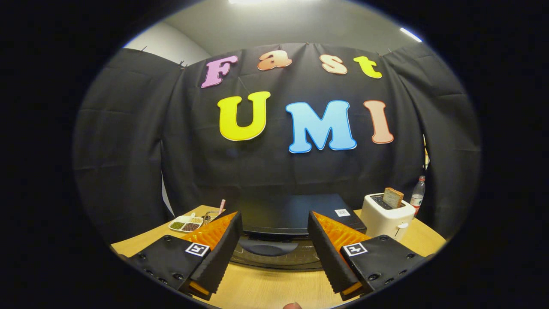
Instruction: Open the toaster oven, put the food inside, and close the toaster oven door.
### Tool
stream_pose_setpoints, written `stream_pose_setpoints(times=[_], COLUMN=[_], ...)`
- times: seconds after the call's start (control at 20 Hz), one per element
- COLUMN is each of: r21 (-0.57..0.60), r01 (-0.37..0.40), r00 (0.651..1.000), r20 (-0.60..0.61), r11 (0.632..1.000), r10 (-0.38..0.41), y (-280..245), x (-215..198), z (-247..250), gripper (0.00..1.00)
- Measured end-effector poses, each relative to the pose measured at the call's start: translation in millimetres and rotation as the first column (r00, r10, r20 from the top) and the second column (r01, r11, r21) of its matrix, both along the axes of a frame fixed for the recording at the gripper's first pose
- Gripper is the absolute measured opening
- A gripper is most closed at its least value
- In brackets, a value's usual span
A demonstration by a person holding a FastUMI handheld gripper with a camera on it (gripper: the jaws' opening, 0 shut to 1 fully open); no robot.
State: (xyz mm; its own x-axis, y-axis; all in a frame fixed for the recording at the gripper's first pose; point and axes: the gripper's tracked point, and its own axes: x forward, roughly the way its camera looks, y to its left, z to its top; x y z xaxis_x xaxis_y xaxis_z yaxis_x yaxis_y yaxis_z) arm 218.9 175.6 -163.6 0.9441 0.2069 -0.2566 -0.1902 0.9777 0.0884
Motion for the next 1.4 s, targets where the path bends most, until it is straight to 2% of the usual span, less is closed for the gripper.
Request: stream_pose_setpoints(times=[0.45,0.7,0.85,1.05,1.4], r21=[-0.057,-0.131,-0.126,-0.078,-0.099], r01=[-0.007,0.013,0.033,0.041,0.006], r00=[0.998,0.996,0.996,0.995,0.996], r20=[-0.06,-0.08,-0.079,-0.088,-0.083], r11=[0.998,0.991,0.992,0.996,0.995], r10=[0.003,-0.024,-0.043,-0.047,-0.014], y=[32,33,31,31,30], x=[33,40,43,40,9], z=[-53,-83,-88,-89,-91], gripper=[0.97,0.97,0.98,0.98,0.98])
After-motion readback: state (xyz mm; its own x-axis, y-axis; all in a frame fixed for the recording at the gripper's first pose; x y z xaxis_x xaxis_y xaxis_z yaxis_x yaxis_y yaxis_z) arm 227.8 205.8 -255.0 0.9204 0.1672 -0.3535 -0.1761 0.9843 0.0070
